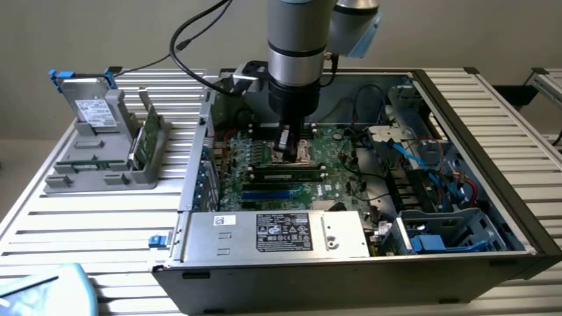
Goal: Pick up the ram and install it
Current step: 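Press down the ram until it locks into place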
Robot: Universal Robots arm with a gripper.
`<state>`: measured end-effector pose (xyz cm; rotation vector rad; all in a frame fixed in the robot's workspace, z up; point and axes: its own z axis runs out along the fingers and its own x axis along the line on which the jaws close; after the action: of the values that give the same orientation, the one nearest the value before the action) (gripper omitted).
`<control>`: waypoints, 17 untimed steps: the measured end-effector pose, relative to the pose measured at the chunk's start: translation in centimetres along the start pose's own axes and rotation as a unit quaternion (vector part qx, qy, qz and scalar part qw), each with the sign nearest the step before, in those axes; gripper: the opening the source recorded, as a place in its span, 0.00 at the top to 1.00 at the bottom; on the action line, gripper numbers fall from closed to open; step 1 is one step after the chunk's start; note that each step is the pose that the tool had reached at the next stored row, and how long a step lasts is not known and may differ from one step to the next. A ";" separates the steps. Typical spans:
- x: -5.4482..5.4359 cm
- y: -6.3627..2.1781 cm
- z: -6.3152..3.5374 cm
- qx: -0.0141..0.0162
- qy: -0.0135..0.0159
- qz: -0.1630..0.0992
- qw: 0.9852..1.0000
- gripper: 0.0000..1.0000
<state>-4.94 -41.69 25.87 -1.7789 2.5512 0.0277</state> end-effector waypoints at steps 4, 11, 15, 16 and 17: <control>0.0 0.00 0.14 0.001 0.000 0.036 0.999 0.89; 0.0 0.00 0.37 0.003 0.000 0.098 0.995 0.89; 0.0 0.00 0.48 0.005 0.000 0.132 0.991 0.89; 0.0 0.00 0.51 0.005 0.000 0.141 0.990 0.89; 0.0 0.00 0.53 0.005 0.000 0.149 0.989 0.89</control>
<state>-4.94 -41.69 25.34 -1.3763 2.7864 0.0207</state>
